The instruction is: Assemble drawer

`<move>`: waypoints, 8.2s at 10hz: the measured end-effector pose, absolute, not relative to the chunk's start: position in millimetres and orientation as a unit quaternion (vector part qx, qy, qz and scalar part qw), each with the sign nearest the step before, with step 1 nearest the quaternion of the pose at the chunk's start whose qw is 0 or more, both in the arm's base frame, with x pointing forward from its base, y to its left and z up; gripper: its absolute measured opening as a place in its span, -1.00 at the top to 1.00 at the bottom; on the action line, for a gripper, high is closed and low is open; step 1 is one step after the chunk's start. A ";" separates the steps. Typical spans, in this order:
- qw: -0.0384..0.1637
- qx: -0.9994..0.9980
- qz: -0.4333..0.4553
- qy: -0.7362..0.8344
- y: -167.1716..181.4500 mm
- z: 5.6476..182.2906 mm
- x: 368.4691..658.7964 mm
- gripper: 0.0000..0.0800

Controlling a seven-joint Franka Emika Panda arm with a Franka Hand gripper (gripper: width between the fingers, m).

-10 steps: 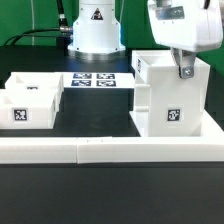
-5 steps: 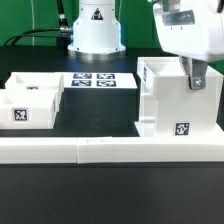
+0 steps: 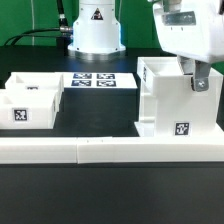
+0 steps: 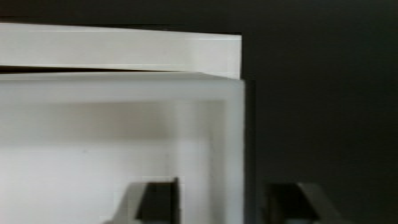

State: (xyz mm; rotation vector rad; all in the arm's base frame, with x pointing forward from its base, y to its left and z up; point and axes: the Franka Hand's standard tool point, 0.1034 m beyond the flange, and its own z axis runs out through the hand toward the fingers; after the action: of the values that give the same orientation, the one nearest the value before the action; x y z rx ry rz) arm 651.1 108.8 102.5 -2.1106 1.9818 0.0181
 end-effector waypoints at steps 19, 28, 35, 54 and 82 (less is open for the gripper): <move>0.112 -0.964 -0.046 0.238 83.0 140.0 618.5 -0.62; 0.075 -0.991 -0.066 0.093 -33.4 119.2 582.7 -0.62; 0.028 -0.996 -0.047 0.065 -48.9 91.6 553.9 -0.62; 0.007 -1.000 -0.022 -0.011 -99.9 9.7 513.3 -0.62; -0.008 -0.962 -0.030 -0.271 -61.0 23.6 532.4 0.90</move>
Offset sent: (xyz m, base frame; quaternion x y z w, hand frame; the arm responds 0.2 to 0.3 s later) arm 0.0000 0.0000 0.0000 0.0000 0.0000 0.0000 1.0000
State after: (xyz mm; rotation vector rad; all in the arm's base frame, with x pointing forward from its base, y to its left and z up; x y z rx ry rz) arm 532.4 -61.0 23.6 -3.0383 -0.8560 -0.0952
